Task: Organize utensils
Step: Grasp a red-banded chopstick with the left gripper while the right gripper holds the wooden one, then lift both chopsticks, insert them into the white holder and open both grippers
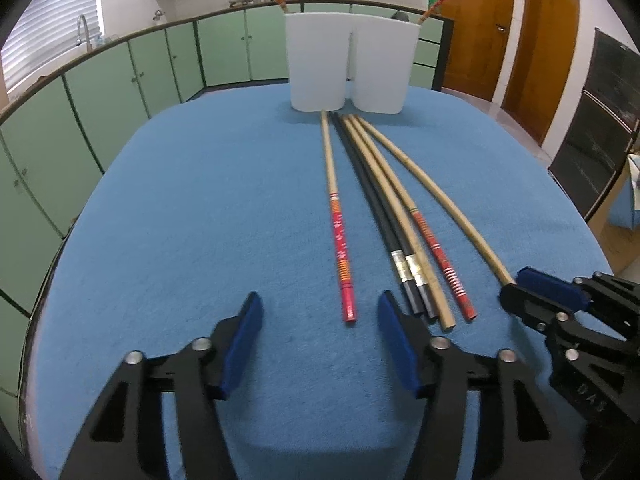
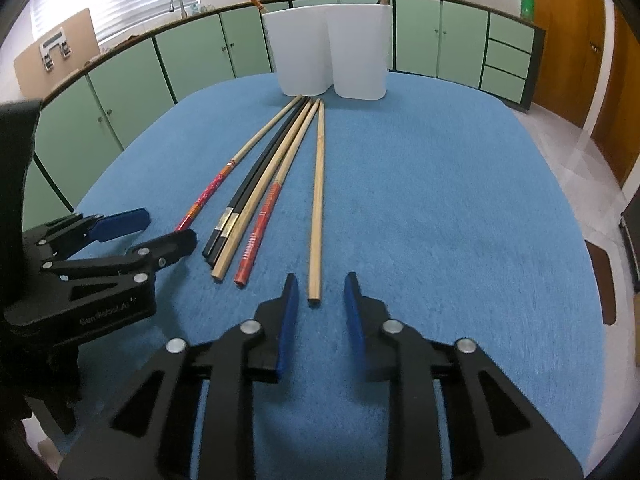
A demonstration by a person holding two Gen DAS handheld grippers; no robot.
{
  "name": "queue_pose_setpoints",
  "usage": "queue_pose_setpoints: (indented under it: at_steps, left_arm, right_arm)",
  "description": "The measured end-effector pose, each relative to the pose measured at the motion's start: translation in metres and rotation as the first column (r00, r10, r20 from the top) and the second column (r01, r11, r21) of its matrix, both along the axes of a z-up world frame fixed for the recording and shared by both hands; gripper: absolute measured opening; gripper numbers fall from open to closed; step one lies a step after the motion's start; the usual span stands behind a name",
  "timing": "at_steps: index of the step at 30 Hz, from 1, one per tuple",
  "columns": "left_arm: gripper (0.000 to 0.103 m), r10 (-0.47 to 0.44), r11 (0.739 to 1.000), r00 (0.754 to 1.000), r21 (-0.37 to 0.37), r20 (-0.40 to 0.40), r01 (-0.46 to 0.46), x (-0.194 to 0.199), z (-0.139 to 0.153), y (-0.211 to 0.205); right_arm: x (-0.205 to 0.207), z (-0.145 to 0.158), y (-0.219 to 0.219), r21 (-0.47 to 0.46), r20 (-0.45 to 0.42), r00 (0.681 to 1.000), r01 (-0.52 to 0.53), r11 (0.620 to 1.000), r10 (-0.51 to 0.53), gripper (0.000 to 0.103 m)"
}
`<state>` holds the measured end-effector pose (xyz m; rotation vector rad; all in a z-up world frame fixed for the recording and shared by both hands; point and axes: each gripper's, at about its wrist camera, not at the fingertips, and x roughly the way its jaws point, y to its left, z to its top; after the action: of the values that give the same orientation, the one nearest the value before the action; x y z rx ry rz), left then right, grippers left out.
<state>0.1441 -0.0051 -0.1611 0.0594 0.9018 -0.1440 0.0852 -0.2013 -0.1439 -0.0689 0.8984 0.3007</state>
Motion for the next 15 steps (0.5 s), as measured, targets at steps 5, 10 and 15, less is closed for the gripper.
queue_pose_setpoints:
  at_steps: [5, 10, 15]
  left_arm:
    - [0.018, -0.028, 0.999, 1.0, -0.025, 0.007, 0.029, 0.002, 0.0, -0.007]
    - [0.006, -0.039, 0.999, 0.999, -0.025, 0.012, 0.039, 0.0, 0.002, -0.01]
    - [0.006, -0.039, 0.999, 0.997, -0.021, 0.072, 0.04, -0.014, 0.023, -0.006]
  right_arm:
    - [0.001, 0.001, -0.001, 0.013, -0.003, 1.0, 0.001, 1.0, -0.001, 0.006]
    - [-0.001, 0.006, -0.005, 0.03, 0.016, 1.0, 0.009, 1.0, -0.009, 0.006]
    - [-0.008, 0.028, -0.011, 0.054, 0.069, 0.998, 0.005, 0.999, -0.009, 0.006]
